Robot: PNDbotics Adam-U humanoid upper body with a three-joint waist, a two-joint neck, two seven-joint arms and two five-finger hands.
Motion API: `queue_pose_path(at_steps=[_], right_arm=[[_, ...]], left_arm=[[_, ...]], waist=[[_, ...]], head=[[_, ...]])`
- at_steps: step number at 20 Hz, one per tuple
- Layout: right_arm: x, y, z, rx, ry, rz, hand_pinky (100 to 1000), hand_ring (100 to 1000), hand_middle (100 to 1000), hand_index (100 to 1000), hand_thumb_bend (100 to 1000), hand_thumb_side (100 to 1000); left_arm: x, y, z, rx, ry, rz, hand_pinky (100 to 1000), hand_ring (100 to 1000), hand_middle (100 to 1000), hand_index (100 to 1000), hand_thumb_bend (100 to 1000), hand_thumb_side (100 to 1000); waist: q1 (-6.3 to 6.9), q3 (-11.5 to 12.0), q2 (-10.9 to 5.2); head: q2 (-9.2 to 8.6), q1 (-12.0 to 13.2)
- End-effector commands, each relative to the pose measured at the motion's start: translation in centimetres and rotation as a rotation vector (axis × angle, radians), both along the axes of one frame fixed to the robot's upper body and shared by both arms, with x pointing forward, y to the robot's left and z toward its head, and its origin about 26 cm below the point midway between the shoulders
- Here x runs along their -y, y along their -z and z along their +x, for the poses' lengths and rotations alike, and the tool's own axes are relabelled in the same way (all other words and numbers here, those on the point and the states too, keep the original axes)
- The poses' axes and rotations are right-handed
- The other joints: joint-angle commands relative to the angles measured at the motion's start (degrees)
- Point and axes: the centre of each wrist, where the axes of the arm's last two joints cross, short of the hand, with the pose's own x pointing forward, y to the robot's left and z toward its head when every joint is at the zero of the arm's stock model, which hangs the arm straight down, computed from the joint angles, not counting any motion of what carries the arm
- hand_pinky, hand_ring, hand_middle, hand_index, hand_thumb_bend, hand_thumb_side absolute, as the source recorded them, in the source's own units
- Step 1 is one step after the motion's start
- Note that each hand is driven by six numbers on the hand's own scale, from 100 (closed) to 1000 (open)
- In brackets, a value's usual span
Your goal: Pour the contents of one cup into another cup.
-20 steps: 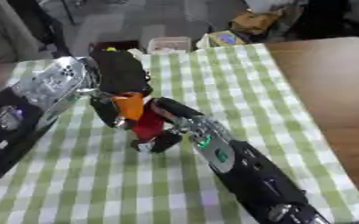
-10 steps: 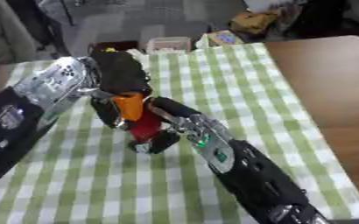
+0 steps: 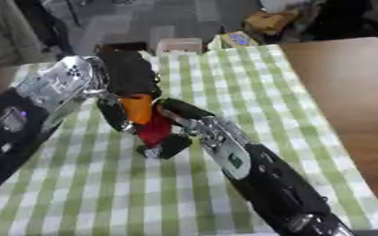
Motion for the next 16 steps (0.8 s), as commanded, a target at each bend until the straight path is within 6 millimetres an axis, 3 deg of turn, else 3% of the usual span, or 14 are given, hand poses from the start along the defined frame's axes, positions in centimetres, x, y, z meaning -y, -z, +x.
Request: queue_pose_path(at_steps=[1, 16], right_arm=[[-2.1, -2.7, -0.7, 0.066, -0.079, 0.044, 548, 492, 431, 612, 250, 281], [-0.8, -0.2, 0.2, 0.009, -0.021, 0.001, 550, 493, 432, 613, 243, 281]], left_arm=[[0.0, -0.7, 0.3, -0.006, -0.005, 0.283, 164, 124, 118, 639, 100, 580], [0.9, -2.8, -1.1, 0.169, 0.032, 0.352, 176, 131, 121, 637, 100, 591]], waist=[[0.13, 0.11, -1.10], [0.88, 1.83, -2.18]], head=[[0.64, 0.02], [1.14, -0.71]])
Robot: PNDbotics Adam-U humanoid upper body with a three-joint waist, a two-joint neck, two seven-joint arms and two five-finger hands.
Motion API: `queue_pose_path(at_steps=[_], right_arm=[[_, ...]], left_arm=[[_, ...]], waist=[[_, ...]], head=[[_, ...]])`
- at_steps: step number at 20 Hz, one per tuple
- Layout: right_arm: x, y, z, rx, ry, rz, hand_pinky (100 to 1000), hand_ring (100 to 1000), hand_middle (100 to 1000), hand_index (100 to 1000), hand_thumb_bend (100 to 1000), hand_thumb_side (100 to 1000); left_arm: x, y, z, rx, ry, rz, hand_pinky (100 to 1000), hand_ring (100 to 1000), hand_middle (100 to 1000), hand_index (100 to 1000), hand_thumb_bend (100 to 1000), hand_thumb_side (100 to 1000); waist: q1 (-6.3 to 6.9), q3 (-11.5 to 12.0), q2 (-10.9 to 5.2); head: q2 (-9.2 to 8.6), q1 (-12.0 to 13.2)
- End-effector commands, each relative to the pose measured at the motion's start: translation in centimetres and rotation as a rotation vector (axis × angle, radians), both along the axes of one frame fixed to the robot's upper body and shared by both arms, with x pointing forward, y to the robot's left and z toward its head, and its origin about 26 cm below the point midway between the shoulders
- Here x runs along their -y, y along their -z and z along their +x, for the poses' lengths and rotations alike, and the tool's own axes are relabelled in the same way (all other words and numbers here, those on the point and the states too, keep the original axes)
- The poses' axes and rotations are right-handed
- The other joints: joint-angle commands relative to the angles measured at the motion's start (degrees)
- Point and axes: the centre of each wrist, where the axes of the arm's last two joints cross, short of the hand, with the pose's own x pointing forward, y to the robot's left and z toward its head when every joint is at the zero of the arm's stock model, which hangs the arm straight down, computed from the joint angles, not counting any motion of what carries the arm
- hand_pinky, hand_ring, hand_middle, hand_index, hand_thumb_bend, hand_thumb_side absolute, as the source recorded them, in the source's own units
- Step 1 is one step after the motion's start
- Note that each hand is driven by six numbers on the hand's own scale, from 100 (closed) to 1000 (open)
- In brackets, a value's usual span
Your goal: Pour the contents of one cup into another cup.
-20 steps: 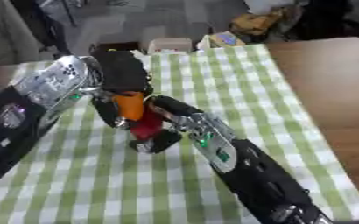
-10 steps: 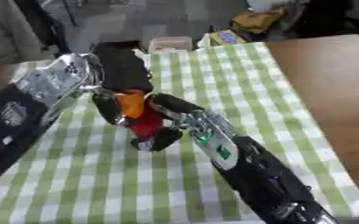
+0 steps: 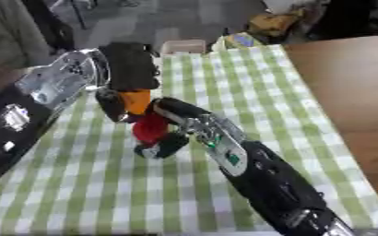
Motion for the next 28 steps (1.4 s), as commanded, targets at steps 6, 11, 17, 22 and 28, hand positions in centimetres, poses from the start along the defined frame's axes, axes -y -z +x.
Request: queue_pose_path(at_steps=[6, 11, 17, 22, 28], right_arm=[[0.0, 0.4, 0.4, 0.005, 0.009, -0.015, 551, 493, 432, 613, 238, 280], [0.2, 0.8, 0.6, 0.001, 0.017, -0.021, 552, 493, 432, 613, 235, 281], [0.3, 0.9, 0.6, 0.000, 0.014, -0.021, 551, 493, 432, 613, 232, 281], [0.1, 0.8, 0.5, -0.001, 0.010, -0.017, 551, 494, 433, 614, 230, 282], [-0.1, 0.2, 0.3, 0.004, 0.001, -0.008, 552, 494, 433, 613, 228, 282]], left_arm=[[0.0, -2.2, -0.7, 0.038, -0.016, 0.265, 179, 132, 121, 636, 100, 591], [0.1, -2.0, -0.8, 0.039, -0.015, 0.275, 179, 132, 121, 636, 100, 589], [0.0, -1.2, -0.2, 0.027, -0.039, 0.300, 181, 133, 121, 636, 100, 586], [-0.2, -0.5, 0.3, 0.021, -0.057, 0.315, 181, 134, 121, 636, 100, 584], [-0.5, 0.5, 0.9, 0.008, -0.074, 0.334, 181, 133, 121, 636, 100, 581]], waist=[[0.29, 0.75, -1.47], [0.41, 0.76, -1.49], [0.43, 0.41, -1.35], [0.50, 0.32, -1.26], [0.47, 0.01, -1.04]], head=[[0.79, -0.29], [0.79, -0.21], [0.79, -0.03], [0.79, -0.06], [0.79, -0.07]])
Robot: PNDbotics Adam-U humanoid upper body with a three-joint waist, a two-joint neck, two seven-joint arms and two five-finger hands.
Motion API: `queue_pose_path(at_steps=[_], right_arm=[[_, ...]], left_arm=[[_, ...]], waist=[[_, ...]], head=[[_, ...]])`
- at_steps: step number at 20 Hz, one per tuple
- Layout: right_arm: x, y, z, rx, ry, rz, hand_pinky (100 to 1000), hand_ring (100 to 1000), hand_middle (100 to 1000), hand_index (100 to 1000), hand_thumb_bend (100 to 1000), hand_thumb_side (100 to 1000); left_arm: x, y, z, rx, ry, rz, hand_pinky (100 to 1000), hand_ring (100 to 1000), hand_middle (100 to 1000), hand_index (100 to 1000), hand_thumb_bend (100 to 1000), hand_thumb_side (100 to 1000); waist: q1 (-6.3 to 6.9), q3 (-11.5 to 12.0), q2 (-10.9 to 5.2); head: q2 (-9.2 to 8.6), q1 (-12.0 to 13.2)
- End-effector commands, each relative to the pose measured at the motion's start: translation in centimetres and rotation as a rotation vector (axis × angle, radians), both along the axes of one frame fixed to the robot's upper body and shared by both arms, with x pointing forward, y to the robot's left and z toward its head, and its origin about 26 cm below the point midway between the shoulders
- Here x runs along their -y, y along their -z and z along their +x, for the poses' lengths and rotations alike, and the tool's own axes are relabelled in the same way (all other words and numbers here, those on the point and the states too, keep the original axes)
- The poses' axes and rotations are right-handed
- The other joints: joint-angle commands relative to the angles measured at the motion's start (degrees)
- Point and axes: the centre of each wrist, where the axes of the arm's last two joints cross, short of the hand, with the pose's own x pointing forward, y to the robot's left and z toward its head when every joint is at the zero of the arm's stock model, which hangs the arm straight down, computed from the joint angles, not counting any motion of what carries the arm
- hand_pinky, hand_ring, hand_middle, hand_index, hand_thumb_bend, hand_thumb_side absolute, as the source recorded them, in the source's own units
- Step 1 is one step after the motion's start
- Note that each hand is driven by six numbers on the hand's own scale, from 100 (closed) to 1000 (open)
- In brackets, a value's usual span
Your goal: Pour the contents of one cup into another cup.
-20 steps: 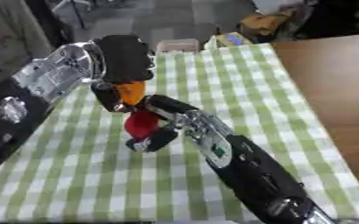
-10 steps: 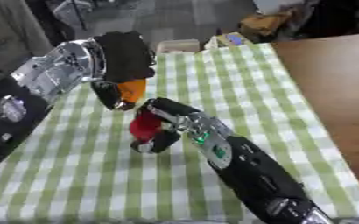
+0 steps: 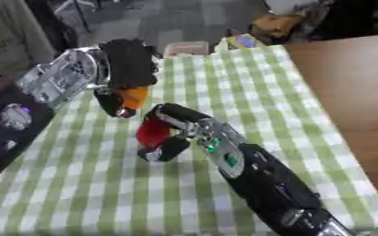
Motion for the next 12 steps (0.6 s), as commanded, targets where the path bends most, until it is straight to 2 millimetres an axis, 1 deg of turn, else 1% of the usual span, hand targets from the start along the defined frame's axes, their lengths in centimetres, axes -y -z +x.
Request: queue_pose_path(at_steps=[1, 7, 12], right_arm=[[-0.72, -1.50, -0.03, 0.031, -0.020, 0.024, 552, 494, 433, 614, 227, 283], [-0.82, -1.71, -0.13, 0.028, -0.022, 0.026, 553, 494, 433, 614, 221, 284], [-0.73, -1.77, -0.09, 0.028, -0.018, 0.024, 553, 493, 434, 614, 214, 284]], left_arm=[[-0.26, -0.35, 0.35, -0.034, -0.063, 0.265, 182, 134, 121, 636, 100, 581], [-0.37, 0.21, 0.71, -0.035, -0.066, 0.274, 182, 134, 121, 636, 100, 580], [-0.31, 0.05, 0.70, -0.025, -0.060, 0.269, 181, 134, 121, 636, 100, 580]], waist=[[-0.19, -0.01, -0.54], [-0.12, -0.02, -0.47], [-0.17, 0.05, -0.47]], head=[[0.33, 0.11], [0.33, 0.10], [0.33, 0.13]])
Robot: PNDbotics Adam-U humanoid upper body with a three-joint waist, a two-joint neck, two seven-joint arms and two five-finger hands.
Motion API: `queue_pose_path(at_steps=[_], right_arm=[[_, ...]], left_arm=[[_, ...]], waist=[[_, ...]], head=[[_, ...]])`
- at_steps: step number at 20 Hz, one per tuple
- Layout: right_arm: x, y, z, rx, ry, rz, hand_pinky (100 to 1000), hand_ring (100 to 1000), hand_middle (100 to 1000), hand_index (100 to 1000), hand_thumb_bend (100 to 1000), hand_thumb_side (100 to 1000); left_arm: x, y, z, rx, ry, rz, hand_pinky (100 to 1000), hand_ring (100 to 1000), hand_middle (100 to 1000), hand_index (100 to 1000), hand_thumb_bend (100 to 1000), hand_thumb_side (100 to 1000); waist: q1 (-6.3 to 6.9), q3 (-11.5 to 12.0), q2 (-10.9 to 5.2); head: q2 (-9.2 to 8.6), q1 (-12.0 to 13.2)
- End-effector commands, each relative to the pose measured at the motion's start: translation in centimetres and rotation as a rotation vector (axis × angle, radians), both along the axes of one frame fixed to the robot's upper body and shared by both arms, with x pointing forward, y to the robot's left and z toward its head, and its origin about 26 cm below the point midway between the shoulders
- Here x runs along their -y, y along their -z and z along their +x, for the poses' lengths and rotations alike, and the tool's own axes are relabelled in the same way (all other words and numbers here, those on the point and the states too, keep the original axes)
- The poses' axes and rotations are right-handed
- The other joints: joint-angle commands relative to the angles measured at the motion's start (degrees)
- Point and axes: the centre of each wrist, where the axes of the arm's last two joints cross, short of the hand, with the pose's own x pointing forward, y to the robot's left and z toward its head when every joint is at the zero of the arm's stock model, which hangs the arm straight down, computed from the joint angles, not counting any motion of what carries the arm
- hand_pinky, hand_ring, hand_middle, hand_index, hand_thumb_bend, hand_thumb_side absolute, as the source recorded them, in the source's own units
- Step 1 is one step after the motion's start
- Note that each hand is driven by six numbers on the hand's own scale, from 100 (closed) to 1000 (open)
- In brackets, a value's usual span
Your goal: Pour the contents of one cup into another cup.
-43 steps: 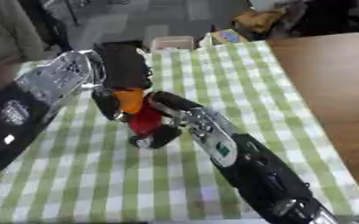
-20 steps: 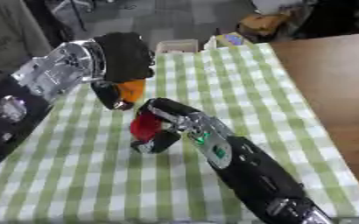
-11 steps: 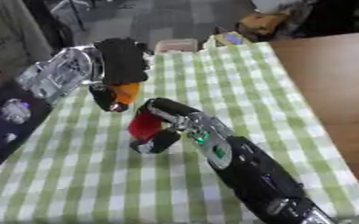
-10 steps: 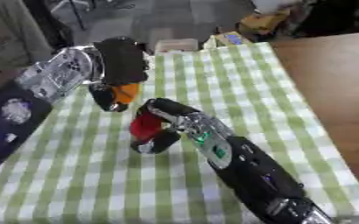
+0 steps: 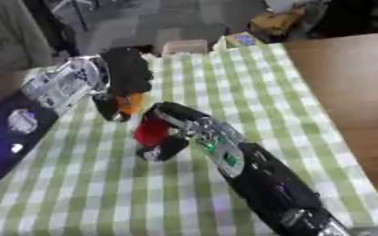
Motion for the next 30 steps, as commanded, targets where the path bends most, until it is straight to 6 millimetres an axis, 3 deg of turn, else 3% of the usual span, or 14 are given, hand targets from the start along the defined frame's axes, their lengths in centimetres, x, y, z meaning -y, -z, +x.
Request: queue_pose_path(at_steps=[1, 30], right_arm=[[-0.5, -1.3, 0.1, 0.029, -0.012, 0.021, 553, 493, 434, 614, 213, 284], [0.3, 1.6, 1.4, -0.010, 0.065, 0.001, 552, 491, 429, 614, 196, 282]], left_arm=[[0.0, -1.1, 0.0, -0.024, -0.045, 0.222, 181, 134, 121, 636, 100, 581], [1.4, -2.7, -1.4, -0.010, 0.010, 0.186, 179, 130, 118, 633, 100, 577]], waist=[[-0.20, 0.10, -0.62], [0.72, 0.87, -0.25]], head=[[0.33, 0.11], [0.33, -0.03]])
